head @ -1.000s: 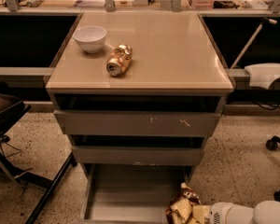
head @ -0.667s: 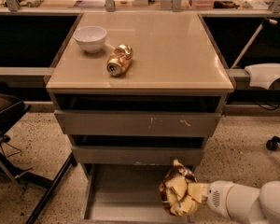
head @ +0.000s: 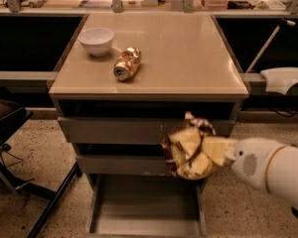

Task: Pick brown chip bag from bottom drawer and place on counter

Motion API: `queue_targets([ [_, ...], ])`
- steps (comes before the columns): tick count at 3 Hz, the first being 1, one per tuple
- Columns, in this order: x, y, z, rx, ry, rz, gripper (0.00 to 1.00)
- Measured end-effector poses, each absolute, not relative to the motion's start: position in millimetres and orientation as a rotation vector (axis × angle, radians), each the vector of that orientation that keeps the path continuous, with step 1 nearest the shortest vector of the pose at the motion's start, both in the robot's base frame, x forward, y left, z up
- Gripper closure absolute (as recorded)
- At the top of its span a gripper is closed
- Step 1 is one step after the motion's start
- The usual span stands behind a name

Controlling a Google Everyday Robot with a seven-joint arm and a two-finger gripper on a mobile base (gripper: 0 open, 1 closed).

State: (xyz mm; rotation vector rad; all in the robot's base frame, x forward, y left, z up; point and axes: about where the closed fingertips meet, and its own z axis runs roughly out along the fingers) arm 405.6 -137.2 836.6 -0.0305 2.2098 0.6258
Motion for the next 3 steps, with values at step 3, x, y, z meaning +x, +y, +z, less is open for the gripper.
queue_targets([
  [3, 410.8, -128.5, 891.9, 0.001, 2.123, 0.647, 1.0],
])
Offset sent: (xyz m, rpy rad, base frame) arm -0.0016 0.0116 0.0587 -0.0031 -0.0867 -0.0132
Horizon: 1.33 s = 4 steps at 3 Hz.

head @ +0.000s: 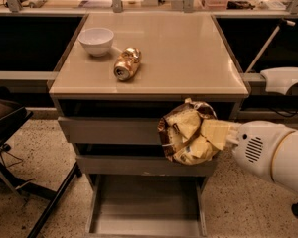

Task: Pick brown chip bag from bottom drawer and place on counter

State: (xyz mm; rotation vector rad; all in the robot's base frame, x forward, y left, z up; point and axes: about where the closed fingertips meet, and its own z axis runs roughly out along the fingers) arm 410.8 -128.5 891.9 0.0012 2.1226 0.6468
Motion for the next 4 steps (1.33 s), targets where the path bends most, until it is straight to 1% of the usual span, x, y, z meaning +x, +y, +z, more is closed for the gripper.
queue_targets([
  [1, 427, -138, 951, 0.028, 2.019, 0.616, 1.0],
  [2, 444, -133, 1046, 0.025, 1.871, 0.549, 1.0],
  [3, 452, -105, 1117, -0.002, 1.76, 0.529, 1.0],
  [4, 452, -105, 1117, -0.002, 1.76, 0.529, 1.0],
])
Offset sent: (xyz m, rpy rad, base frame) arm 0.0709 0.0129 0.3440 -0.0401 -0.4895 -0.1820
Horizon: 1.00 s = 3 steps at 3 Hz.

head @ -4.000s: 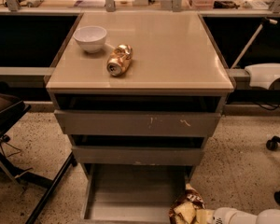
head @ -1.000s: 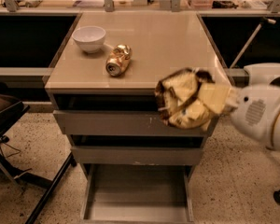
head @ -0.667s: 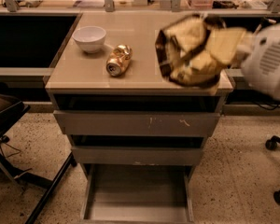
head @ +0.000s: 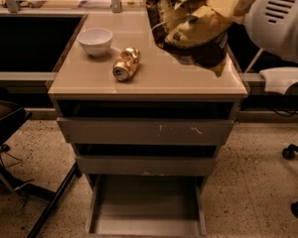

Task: Pick brown chip bag from bottom drawer and place on counter

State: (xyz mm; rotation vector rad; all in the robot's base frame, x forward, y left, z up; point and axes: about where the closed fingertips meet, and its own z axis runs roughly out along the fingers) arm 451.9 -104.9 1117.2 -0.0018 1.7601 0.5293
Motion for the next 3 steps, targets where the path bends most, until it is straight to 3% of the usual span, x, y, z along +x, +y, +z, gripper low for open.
queue_targets([
  [2, 468, -106, 1123, -0.004, 1.736, 0.51, 1.0],
  [3, 515, -114, 1126, 0.066, 1.661, 0.539, 1.0],
])
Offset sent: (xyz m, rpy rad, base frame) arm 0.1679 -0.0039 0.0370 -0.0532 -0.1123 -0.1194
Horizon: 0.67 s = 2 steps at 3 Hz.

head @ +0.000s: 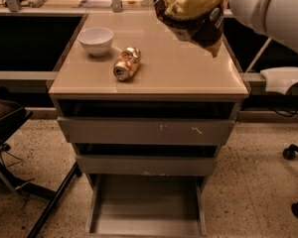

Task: Pick brown chip bag from bottom drawer and place on counter

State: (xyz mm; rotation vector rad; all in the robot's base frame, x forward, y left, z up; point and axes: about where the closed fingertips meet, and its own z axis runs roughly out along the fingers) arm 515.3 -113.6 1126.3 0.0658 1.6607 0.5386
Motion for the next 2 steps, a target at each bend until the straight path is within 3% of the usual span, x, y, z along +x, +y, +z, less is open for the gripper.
queue_targets([
  [2, 549.6, -151.2, 1122.1, 0.07, 1.603, 0.454, 1.0],
])
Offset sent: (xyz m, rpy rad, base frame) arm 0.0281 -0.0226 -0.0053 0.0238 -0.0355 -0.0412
